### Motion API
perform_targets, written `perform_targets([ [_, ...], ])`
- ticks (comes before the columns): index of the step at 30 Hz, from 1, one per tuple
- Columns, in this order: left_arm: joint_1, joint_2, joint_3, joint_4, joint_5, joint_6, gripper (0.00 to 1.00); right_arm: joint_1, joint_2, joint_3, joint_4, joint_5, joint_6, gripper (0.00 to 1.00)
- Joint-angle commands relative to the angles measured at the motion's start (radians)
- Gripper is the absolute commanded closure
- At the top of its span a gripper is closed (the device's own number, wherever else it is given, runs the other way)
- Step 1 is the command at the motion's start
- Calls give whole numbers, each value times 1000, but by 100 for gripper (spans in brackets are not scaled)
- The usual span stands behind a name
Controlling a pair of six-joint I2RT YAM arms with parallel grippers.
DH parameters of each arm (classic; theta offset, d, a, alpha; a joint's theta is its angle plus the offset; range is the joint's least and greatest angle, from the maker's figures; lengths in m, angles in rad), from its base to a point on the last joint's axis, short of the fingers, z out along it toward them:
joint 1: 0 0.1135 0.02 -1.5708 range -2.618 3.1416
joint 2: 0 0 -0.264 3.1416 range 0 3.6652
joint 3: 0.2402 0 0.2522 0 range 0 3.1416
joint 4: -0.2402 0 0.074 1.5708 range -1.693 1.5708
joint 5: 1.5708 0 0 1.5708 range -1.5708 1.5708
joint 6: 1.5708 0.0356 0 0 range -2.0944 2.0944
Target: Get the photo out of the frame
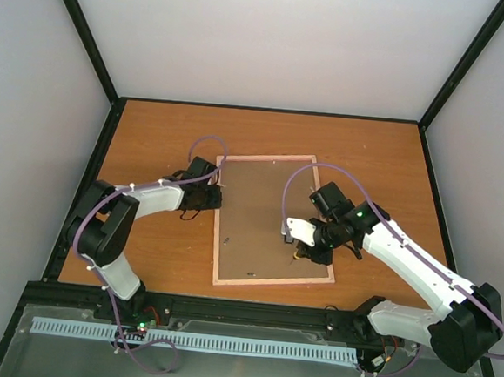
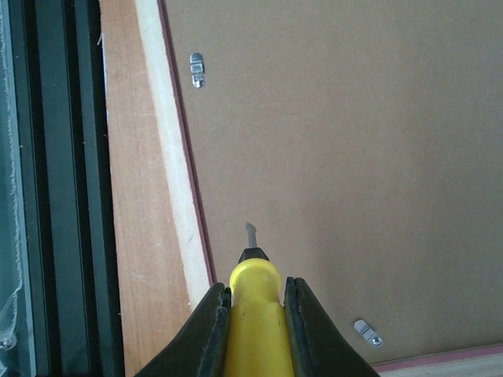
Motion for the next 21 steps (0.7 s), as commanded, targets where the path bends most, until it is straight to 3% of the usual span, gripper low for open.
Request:
perform_targets([
  [1, -36, -7, -45, 58, 80, -24, 71, 7, 18, 31, 60, 20, 24, 97],
  [6, -95, 6, -91, 105, 74, -41, 79, 7, 33, 89, 149, 44, 72, 97],
  [9, -130, 18, -105, 142, 99, -54, 91, 8, 77, 134, 222, 63, 117, 97],
  [11, -150, 24, -116, 169, 102, -65, 93, 7, 123, 168, 275, 80, 151, 97],
  [21, -164, 9, -170, 246, 90, -109, 99, -8, 521, 464, 388, 29, 348, 97],
])
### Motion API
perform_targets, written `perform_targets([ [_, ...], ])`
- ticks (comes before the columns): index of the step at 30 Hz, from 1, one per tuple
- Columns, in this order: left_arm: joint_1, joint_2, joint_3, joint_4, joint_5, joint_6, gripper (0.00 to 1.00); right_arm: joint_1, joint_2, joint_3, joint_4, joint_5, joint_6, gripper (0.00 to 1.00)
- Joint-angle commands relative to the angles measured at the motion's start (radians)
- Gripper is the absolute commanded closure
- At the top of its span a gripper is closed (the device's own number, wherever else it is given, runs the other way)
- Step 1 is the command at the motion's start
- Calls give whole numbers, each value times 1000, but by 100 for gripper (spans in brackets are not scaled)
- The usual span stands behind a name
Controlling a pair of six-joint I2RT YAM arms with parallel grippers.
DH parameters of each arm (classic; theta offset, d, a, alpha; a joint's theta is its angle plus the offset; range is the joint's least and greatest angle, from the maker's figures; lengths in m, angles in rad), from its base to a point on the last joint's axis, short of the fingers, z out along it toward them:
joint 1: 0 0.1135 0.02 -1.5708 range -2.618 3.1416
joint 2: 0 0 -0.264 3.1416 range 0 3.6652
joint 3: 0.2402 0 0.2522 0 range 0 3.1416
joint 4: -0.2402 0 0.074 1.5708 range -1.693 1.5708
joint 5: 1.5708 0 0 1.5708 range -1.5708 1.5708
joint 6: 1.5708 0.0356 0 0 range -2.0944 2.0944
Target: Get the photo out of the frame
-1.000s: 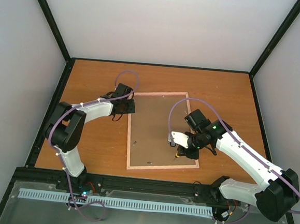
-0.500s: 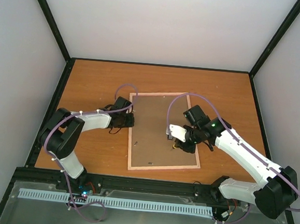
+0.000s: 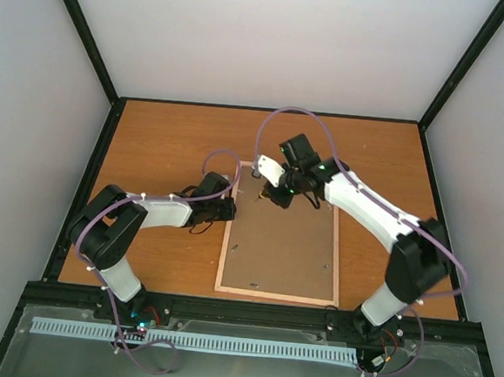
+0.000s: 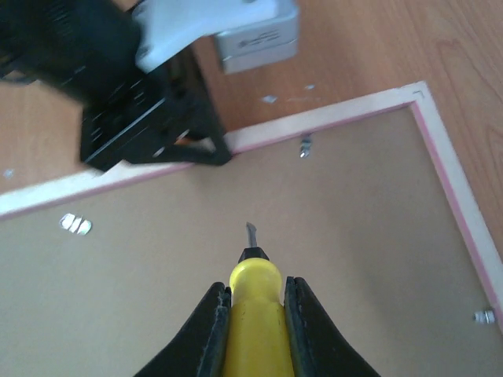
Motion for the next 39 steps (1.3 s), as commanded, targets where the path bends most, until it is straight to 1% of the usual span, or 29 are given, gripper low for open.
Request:
perform_targets([
  [1, -7, 11, -42, 17, 44, -42, 99, -3, 160, 121, 64, -37, 119, 97],
  [7, -7, 0, -46, 31, 51, -50, 99, -4, 324, 248, 61, -73, 162, 97],
  [14, -7, -7, -47, 37, 58, -45, 99, -4, 431, 342, 48, -85, 189, 97],
  [22, -8, -19, -63, 46, 58, -45, 99, -4, 480, 372, 43, -40, 210, 97],
  [30, -8, -21, -68, 48, 58, -42, 99, -4, 481, 370, 46, 58, 231, 97],
  [39, -8, -27, -73, 45, 57, -41, 99, -4, 490, 375, 51, 104, 244, 97],
])
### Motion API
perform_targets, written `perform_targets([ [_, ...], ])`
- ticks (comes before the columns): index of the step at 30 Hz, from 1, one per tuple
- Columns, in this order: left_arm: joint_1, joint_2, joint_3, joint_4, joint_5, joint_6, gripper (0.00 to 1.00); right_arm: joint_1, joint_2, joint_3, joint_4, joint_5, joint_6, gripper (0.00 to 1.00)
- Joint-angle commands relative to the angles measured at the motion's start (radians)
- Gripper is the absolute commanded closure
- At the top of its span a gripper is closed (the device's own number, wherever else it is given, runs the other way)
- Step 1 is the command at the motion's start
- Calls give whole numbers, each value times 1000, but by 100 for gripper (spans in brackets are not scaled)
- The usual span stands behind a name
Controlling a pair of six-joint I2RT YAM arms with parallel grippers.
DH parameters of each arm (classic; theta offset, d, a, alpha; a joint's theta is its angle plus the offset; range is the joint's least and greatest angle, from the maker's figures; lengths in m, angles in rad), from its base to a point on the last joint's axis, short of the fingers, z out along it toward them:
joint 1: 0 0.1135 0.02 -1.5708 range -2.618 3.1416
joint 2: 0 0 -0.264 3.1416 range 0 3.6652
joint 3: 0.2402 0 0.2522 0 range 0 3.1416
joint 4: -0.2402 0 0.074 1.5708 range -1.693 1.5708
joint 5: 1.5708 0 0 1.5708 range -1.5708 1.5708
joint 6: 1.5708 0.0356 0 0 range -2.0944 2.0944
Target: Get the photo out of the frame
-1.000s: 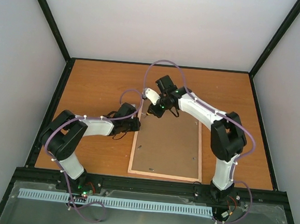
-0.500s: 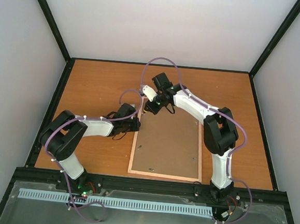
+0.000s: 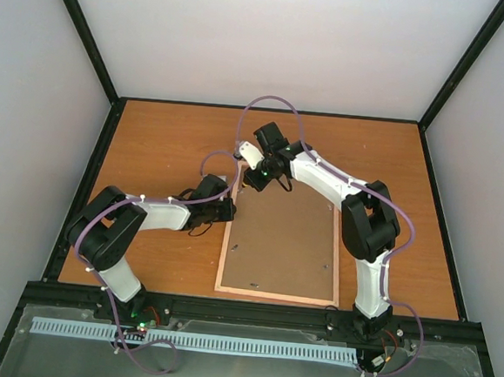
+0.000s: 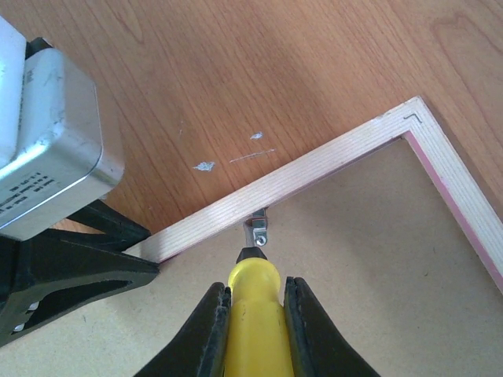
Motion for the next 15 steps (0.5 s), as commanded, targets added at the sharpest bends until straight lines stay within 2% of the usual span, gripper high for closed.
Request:
perform_targets([
  [1, -8, -15, -26, -32, 55, -17, 99, -4, 29, 20, 2, 91, 14, 97],
  [9, -8, -18, -30, -31, 52, -16, 99, -4, 32, 21, -4, 104, 24, 97],
  [15, -8, -20, -31, -32, 49, -16, 99, -4, -2, 7, 28, 256, 111, 97],
])
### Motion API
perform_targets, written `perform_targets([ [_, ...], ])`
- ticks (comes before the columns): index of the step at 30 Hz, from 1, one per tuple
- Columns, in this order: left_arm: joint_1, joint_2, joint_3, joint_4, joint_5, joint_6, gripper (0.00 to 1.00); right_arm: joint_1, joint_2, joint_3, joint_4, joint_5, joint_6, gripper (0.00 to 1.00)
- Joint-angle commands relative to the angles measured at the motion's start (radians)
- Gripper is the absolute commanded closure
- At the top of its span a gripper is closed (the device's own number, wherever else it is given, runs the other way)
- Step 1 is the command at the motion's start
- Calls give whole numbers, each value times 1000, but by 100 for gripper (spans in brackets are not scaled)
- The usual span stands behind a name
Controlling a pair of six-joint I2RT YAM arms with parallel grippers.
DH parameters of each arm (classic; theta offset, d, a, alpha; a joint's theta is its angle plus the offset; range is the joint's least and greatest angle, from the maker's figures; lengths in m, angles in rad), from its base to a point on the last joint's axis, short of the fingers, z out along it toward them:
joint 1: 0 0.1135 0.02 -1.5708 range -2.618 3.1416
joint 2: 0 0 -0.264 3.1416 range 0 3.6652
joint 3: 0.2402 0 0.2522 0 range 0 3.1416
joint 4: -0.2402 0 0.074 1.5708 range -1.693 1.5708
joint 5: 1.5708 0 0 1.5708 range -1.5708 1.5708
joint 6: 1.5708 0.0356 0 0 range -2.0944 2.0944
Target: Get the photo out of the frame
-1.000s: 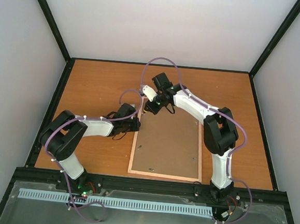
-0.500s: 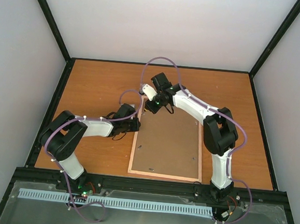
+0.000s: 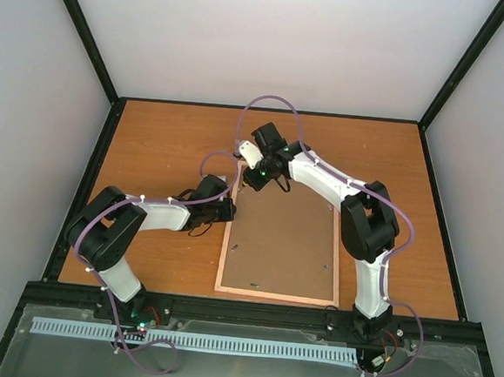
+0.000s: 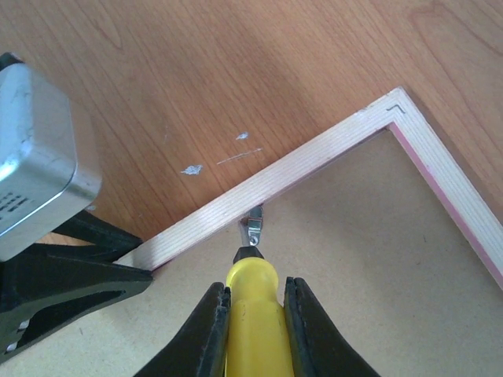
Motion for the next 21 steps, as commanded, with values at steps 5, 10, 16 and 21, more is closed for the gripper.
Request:
perform_targets([
  [5, -7, -19, -26, -47, 45, -18, 99, -11, -77, 4, 11, 246, 98, 97],
  [10, -8, -19, -19, -53, 44, -16, 99, -13, -191, -51, -5, 195, 87, 97],
  [16, -7, -37, -12, -69, 41, -16, 99, -42, -383, -236, -7, 53, -26, 97],
  [21, -6, -39, 14, -99, 6, -11, 99, -48, -574, -420, -23, 43, -143, 97],
])
